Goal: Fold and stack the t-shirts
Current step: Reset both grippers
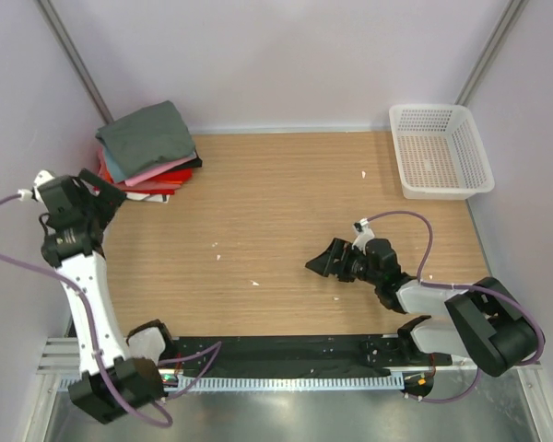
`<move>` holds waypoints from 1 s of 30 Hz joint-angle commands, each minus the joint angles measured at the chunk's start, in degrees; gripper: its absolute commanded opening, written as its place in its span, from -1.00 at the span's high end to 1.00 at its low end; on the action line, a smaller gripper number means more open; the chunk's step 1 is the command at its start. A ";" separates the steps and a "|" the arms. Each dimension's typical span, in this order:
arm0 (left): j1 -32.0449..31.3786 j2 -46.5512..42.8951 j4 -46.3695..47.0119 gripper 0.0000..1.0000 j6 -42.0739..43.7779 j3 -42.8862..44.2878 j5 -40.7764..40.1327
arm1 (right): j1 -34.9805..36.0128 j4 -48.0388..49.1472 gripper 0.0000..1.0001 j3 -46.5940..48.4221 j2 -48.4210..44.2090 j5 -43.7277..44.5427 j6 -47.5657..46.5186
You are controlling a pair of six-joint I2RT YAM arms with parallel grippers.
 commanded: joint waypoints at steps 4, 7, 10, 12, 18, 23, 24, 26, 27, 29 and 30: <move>-5.49 -12.71 14.92 -0.99 0.12 -18.59 -7.90 | 1.98 -5.45 -1.00 0.52 -0.11 2.73 -1.86; -9.53 -15.10 22.30 -0.99 1.78 -27.46 -12.31 | 2.68 -5.80 -0.99 0.52 -0.73 3.26 -1.95; -17.41 -13.35 29.94 -0.99 7.40 -33.88 -11.34 | 3.29 -5.89 -0.99 0.35 -1.34 3.70 -2.13; -21.12 -10.89 33.90 -0.99 9.69 -35.21 -11.96 | 3.65 -5.98 -0.99 0.35 -1.61 4.14 -2.22; -30.45 -10.17 51.62 -0.99 15.59 -46.36 -14.07 | 4.35 -6.06 -1.00 0.00 -2.58 4.76 -2.30; -35.64 -6.85 59.83 -0.99 28.99 -50.23 -20.39 | 5.05 -6.15 -0.99 -0.44 -3.89 5.37 -2.30; -35.64 -5.44 61.51 -0.99 29.47 -50.42 -21.88 | 5.05 -6.15 -1.00 -0.36 -3.72 5.46 -2.39; -35.64 -1.83 63.71 -0.99 27.81 -50.77 -22.51 | 5.32 -6.15 -1.00 -0.09 -3.20 5.28 -2.48; -35.64 -0.78 70.16 -0.99 27.72 -53.12 -22.42 | 5.32 -6.15 -0.99 0.17 -2.76 5.28 -2.57; -35.47 3.78 79.49 -0.99 27.54 -55.43 -24.51 | 5.41 -6.06 -0.99 0.17 -2.67 5.28 -2.57; -35.47 5.02 75.71 -0.99 28.24 -52.13 -23.48 | 5.49 -6.06 -1.00 0.00 -2.67 5.28 -2.57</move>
